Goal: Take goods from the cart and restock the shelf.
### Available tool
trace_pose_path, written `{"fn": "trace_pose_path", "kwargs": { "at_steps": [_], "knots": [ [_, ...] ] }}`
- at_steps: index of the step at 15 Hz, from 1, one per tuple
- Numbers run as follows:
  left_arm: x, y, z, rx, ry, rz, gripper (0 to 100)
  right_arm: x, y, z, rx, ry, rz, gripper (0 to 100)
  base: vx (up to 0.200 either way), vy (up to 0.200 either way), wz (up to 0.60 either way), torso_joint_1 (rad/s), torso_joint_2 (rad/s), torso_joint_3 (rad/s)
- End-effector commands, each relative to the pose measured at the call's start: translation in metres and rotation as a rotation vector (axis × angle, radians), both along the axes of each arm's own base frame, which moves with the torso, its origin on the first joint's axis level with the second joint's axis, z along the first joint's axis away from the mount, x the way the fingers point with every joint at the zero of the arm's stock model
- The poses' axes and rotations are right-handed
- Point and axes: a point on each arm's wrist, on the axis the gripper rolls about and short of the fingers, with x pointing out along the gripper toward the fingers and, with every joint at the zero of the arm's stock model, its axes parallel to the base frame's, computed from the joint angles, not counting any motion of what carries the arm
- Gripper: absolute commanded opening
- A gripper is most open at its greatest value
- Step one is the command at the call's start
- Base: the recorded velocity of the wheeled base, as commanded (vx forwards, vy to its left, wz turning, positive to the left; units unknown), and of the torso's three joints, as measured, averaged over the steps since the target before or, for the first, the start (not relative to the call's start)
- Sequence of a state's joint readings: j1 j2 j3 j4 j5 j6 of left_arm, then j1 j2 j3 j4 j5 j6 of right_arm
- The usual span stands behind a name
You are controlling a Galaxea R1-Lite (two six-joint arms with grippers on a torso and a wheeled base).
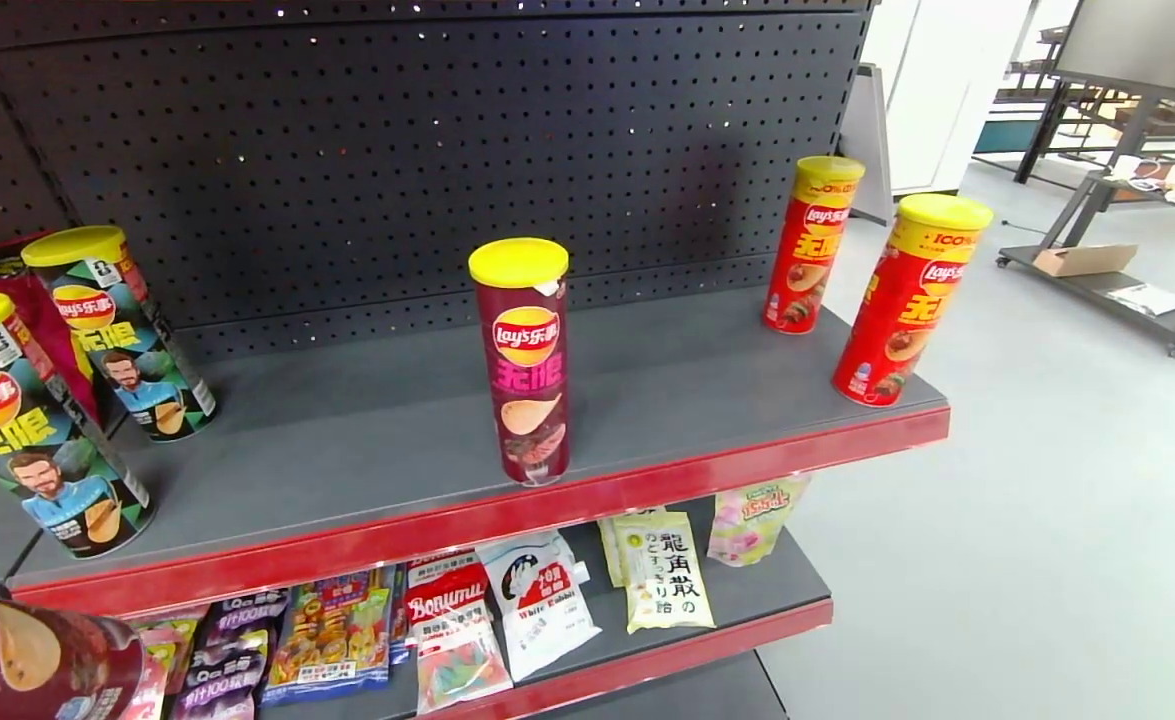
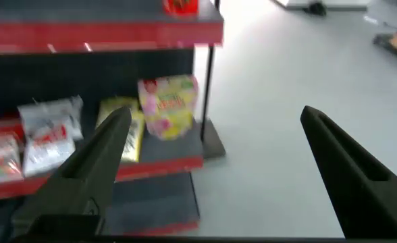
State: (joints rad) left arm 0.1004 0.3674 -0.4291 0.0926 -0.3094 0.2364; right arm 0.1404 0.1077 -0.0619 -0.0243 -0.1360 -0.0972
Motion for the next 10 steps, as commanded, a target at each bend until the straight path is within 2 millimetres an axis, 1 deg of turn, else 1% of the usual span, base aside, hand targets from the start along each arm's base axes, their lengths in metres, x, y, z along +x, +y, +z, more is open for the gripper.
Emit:
{"fn": "trace_pose_path", "kwargs": {
  "at_steps": [1, 4, 5, 6, 8, 10],
  "knots": [
    [0.015, 0.001, 0.002, -0.009, 0.051, -0.019, 0, 0.003, 0.004, -0.014, 0.043, 0.016, 0.145, 100, 0.0, 0.0, 0.0, 0.0, 0.0, 0.0],
    [0.029, 0.002, 0.007, -0.016, 0.082, -0.03, 0, 0.003, 0.004, -0.014, 0.055, 0.018, 0.173, 100, 0.0, 0.0, 0.0, 0.0, 0.0, 0.0],
    [0.03, 0.002, 0.008, -0.018, 0.081, -0.039, 0, 0.003, 0.004, -0.014, 0.052, 0.017, 0.174, 100, 0.0, 0.0, 0.0, 0.0, 0.0, 0.0],
    [0.036, 0.002, 0.009, -0.021, 0.087, -0.077, 0, 0.002, 0.004, -0.012, 0.043, 0.016, 0.165, 100, 0.0, 0.0, 0.0, 0.0, 0.0, 0.0],
    [0.042, 0.002, 0.01, -0.024, 0.099, -0.097, 0, 0.006, 0.002, -0.009, 0.04, 0.053, 0.038, 100, 0.0, 0.0, 0.0, 0.0, 0.0, 0.0],
    [0.046, 0.002, 0.01, -0.026, 0.117, -0.097, 0, 0.008, 0.002, -0.007, 0.035, 0.074, 0.018, 100, 0.0, 0.0, 0.0, 0.0, 0.0, 0.0]
  ]
}}
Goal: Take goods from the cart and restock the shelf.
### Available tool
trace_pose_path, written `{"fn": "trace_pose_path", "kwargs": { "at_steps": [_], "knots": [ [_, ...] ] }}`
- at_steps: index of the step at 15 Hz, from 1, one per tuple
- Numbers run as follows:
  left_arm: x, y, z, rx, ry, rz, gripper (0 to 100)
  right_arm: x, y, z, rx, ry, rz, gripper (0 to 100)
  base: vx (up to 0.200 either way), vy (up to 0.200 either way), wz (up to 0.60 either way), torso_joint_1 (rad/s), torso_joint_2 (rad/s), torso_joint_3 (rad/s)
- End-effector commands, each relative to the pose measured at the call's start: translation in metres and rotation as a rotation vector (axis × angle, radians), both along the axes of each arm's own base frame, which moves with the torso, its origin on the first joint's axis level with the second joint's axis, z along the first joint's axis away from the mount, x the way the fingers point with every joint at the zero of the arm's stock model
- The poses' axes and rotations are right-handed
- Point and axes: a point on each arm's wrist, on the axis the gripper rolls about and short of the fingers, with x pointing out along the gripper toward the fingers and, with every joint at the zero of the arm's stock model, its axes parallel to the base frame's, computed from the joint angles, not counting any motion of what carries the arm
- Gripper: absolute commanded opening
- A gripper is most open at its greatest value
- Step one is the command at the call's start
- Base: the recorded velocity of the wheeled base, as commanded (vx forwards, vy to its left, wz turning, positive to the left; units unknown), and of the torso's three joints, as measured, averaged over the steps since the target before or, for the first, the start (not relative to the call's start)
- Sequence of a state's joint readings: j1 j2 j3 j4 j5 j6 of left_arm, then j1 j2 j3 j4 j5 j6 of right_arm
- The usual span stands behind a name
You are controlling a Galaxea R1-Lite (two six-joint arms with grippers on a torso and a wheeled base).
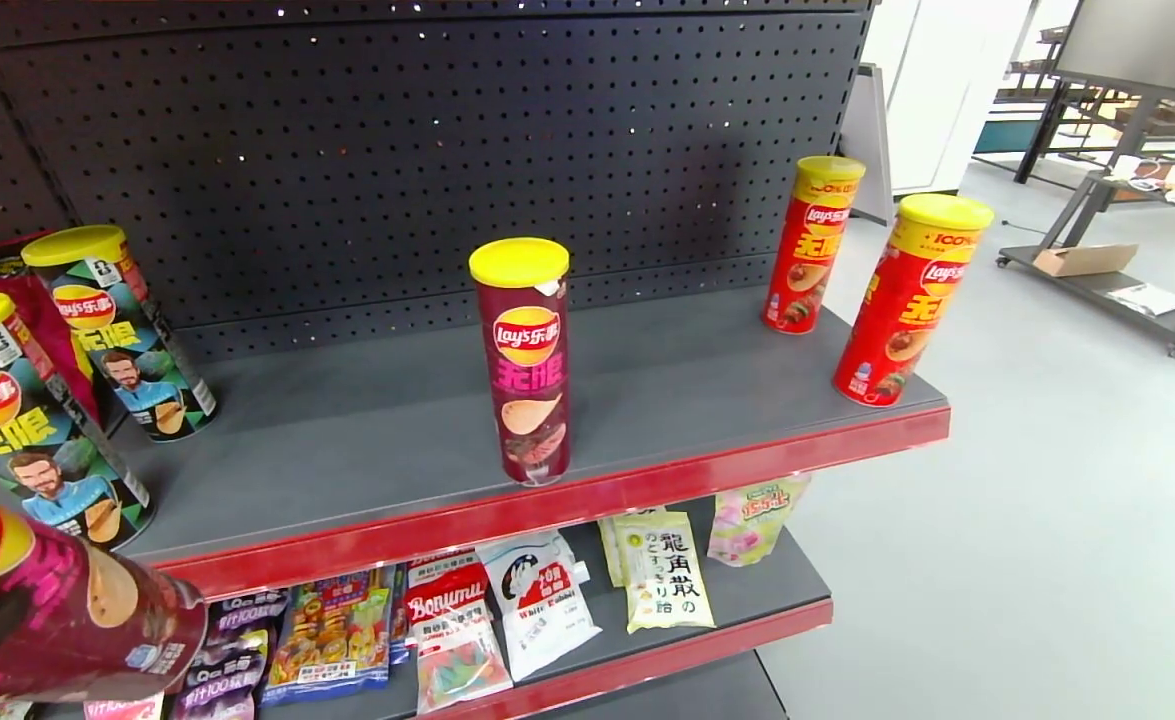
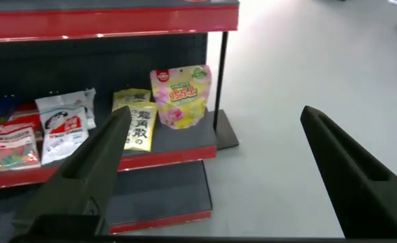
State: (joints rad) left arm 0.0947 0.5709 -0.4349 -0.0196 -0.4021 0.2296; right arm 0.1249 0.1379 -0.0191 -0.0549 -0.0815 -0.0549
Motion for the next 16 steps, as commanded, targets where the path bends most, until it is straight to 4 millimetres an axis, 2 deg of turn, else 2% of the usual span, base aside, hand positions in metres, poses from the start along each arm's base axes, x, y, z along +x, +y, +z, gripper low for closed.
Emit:
{"fn": "trace_pose_path", "kwargs": {
  "at_steps": [1, 4, 6, 12, 16],
  "knots": [
    [0.008, 0.001, -0.001, -0.003, 0.04, 0.002, 0, 0.0, 0.0, -0.004, 0.001, 0.011, -0.033, 100, 0.0, 0.0, 0.0, 0.0, 0.0, 0.0],
    [0.009, 0.0, -0.003, -0.006, 0.049, -0.018, 0, -0.003, 0.0, -0.005, 0.021, -0.024, -0.069, 100, 0.0, 0.0, 0.0, 0.0, 0.0, 0.0],
    [0.007, -0.002, -0.003, -0.009, 0.044, -0.111, 0, -0.003, 0.003, -0.011, 0.026, 0.032, 0.062, 100, 0.0, 0.0, 0.0, 0.0, 0.0, 0.0],
    [0.015, -0.001, -0.001, 0.011, 0.065, -0.078, 0, -0.003, 0.003, -0.012, 0.067, 0.038, 0.057, 100, 0.0, 0.0, 0.0, 0.0, 0.0, 0.0],
    [0.026, 0.0, 0.01, 0.008, 0.069, -0.08, 0, -0.004, 0.003, -0.011, 0.068, 0.028, 0.039, 100, 0.0, 0.0, 0.0, 0.0, 0.0, 0.0]
  ]
}}
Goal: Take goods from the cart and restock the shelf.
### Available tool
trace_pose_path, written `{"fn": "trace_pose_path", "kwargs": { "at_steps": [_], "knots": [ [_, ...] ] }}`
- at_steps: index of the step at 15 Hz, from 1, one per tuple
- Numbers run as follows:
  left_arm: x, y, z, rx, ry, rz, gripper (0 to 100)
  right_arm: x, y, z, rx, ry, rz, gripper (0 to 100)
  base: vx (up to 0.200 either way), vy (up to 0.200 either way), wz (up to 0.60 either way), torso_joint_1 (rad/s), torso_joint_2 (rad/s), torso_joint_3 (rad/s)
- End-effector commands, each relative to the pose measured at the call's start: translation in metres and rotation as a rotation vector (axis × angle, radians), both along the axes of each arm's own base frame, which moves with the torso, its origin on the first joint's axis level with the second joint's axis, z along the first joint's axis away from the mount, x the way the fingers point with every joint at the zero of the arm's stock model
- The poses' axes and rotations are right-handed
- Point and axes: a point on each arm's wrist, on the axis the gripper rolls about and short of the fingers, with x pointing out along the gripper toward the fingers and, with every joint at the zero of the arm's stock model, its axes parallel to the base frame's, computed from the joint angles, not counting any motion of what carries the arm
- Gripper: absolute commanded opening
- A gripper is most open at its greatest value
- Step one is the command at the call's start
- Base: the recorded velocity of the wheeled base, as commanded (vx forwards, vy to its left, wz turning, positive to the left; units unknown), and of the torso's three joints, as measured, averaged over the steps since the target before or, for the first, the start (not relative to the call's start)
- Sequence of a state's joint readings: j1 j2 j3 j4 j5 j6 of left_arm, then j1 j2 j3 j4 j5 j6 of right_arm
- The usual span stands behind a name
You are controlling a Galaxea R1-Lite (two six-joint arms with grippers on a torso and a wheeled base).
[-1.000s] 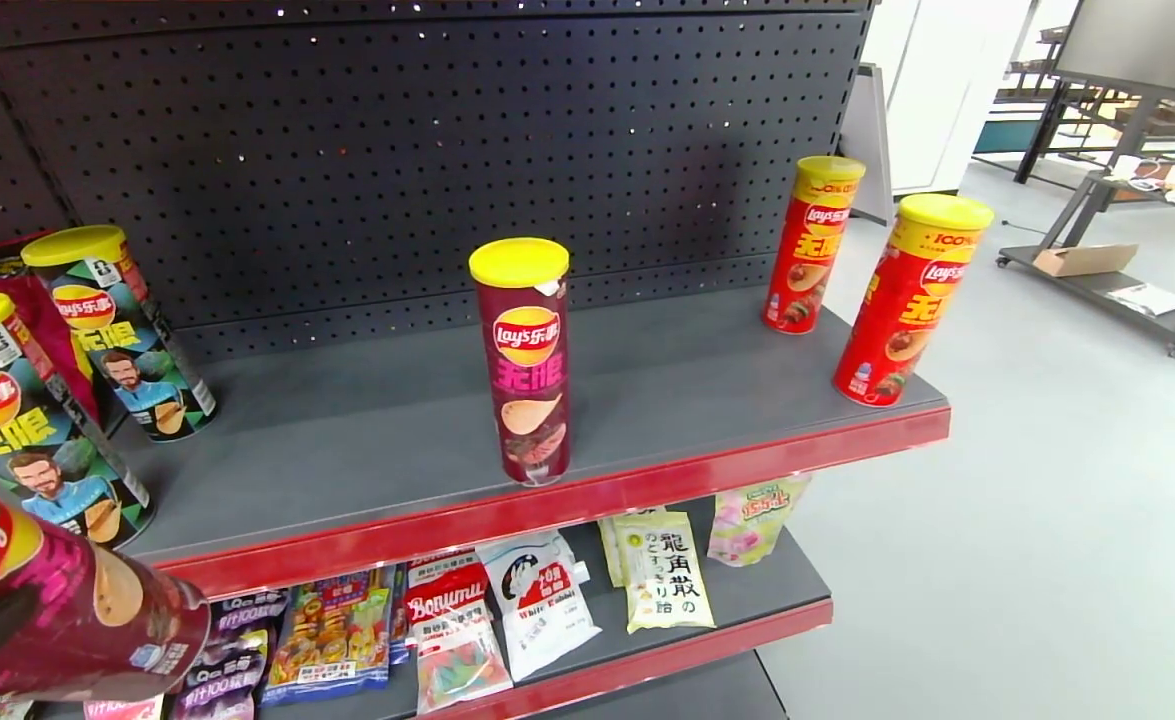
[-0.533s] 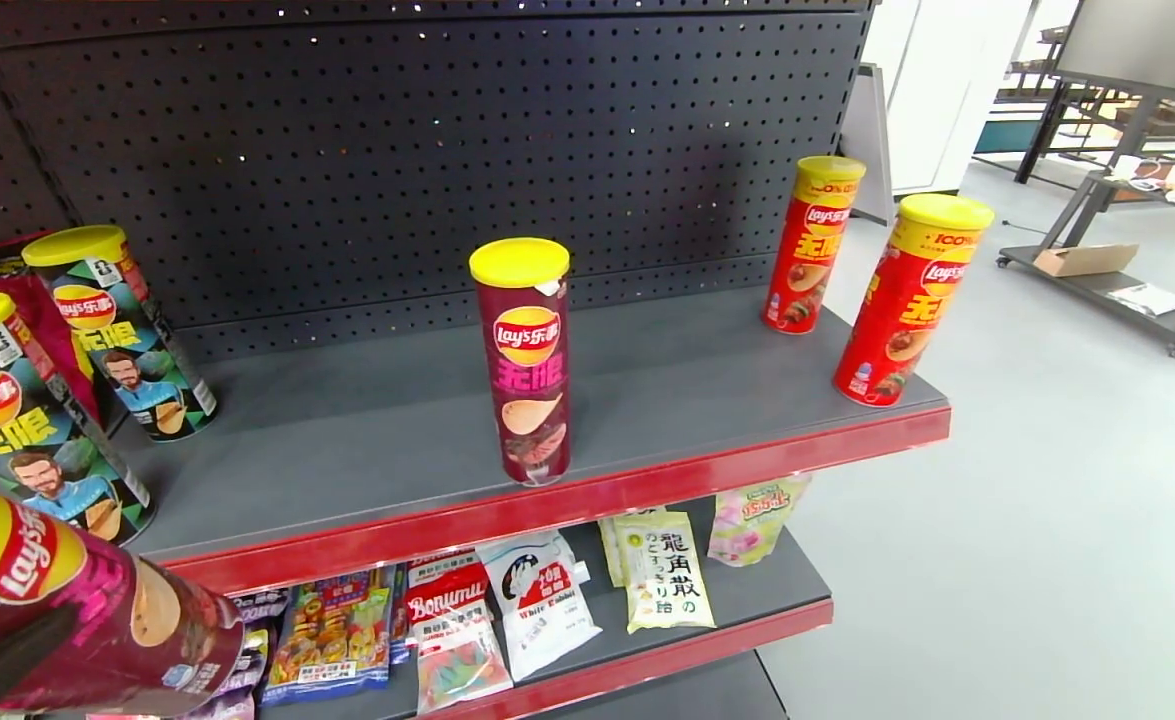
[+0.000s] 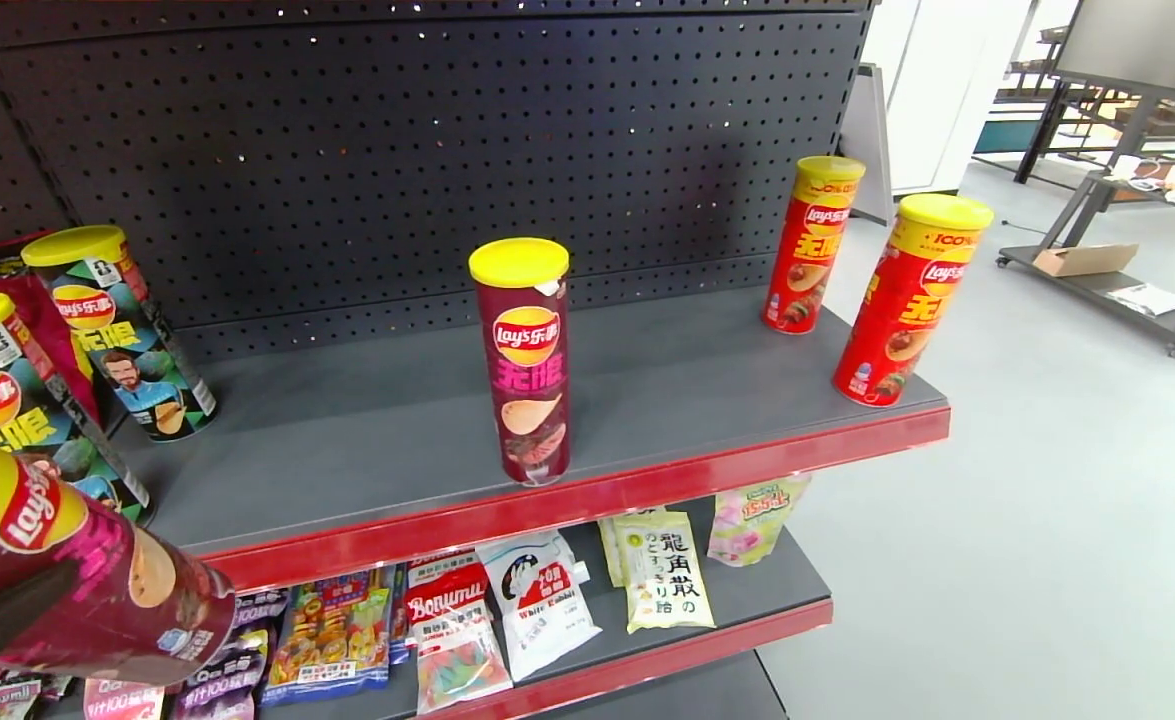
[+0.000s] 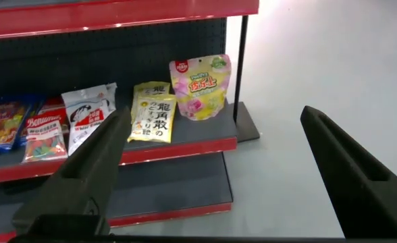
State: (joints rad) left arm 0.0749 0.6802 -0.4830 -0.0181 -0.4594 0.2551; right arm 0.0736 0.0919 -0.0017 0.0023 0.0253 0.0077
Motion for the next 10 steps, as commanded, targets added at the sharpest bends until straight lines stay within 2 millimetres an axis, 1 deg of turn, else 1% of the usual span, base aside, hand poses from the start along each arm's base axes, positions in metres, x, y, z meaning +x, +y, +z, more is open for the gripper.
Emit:
{"fn": "trace_pose_path", "kwargs": {
  "at_steps": [1, 2, 4, 6, 7, 9, 10],
  "knots": [
    [0.007, 0.0, -0.001, -0.002, 0.03, -0.004, 0, -0.002, 0.001, 0.0, 0.001, -0.023, -0.045, 100, 0.0, 0.0, 0.0, 0.0, 0.0, 0.0],
    [0.01, 0.001, -0.002, -0.005, 0.048, -0.003, 0, -0.005, 0.002, -0.001, 0.003, -0.071, -0.094, 100, 0.0, 0.0, 0.0, 0.0, 0.0, 0.0],
    [0.017, 0.001, -0.002, -0.011, 0.073, -0.003, 0, -0.007, 0.001, -0.002, 0.002, -0.093, -0.074, 100, 0.0, 0.0, 0.0, 0.0, 0.0, 0.0],
    [0.029, 0.002, 0.002, -0.009, 0.074, -0.006, 0, -0.007, 0.001, -0.002, 0.002, -0.091, -0.074, 100, 0.0, 0.0, 0.0, 0.0, 0.0, 0.0],
    [0.04, 0.003, 0.002, -0.01, 0.073, -0.009, 0, -0.007, 0.001, -0.002, 0.002, -0.093, -0.074, 100, 0.0, 0.0, 0.0, 0.0, 0.0, 0.0],
    [0.054, 0.001, 0.003, -0.011, 0.071, -0.038, 0, -0.007, 0.001, -0.002, 0.003, -0.091, -0.074, 100, 0.0, 0.0, 0.0, 0.0, 0.0, 0.0],
    [0.07, 0.0, 0.007, -0.009, 0.041, -0.052, 0, -0.007, 0.001, -0.002, 0.003, -0.093, -0.074, 100, 0.0, 0.0, 0.0, 0.0, 0.0, 0.0]
  ]
}}
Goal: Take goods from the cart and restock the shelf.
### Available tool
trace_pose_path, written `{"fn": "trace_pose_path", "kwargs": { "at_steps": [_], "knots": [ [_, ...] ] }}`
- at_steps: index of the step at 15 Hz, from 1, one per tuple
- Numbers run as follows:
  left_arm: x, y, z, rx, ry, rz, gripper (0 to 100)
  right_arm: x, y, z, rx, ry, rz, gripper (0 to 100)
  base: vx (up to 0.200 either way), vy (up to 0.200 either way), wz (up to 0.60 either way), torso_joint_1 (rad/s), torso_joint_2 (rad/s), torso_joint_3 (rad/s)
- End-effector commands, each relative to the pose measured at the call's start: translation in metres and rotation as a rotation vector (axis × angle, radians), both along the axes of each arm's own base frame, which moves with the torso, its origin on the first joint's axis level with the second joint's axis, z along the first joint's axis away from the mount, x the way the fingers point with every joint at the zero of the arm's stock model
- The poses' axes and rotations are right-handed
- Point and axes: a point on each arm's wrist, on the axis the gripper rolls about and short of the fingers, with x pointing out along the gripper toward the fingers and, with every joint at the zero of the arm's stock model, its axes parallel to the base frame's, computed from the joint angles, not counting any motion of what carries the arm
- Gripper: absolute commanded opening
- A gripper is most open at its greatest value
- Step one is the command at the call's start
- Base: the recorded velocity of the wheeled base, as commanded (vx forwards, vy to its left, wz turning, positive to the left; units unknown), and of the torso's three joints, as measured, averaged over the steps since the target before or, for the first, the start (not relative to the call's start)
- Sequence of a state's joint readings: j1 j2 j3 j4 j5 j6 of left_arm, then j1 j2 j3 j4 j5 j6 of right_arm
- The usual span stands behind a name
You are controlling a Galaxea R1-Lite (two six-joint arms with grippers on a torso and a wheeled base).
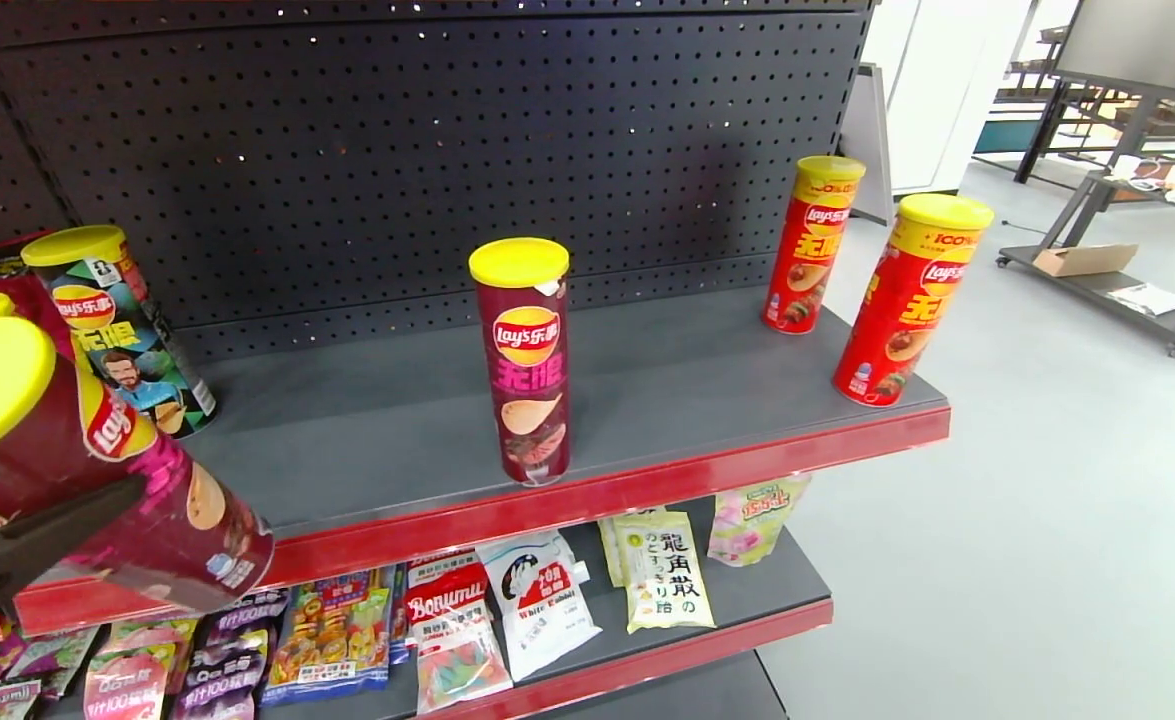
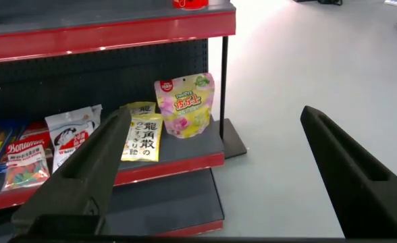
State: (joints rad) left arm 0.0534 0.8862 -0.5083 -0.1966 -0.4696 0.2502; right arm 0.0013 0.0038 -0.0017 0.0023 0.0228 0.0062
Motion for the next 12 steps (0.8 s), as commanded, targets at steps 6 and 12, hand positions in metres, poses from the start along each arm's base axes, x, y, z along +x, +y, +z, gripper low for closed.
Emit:
{"fn": "trace_pose_path", "kwargs": {
  "at_steps": [6, 12],
  "knots": [
    [0.083, -0.016, 0.014, -0.046, 0.019, -0.097, 0, 0.0, 0.0, 0.0, 0.0, -0.003, 0.001, 100, 0.0, 0.0, 0.0, 0.0, 0.0, 0.0],
    [0.179, -0.039, 0.005, -0.053, 0.026, -0.055, 0, 0.0, 0.0, 0.0, 0.0, -0.003, 0.001, 100, 0.0, 0.0, 0.0, 0.0, 0.0, 0.0]
  ]
}}
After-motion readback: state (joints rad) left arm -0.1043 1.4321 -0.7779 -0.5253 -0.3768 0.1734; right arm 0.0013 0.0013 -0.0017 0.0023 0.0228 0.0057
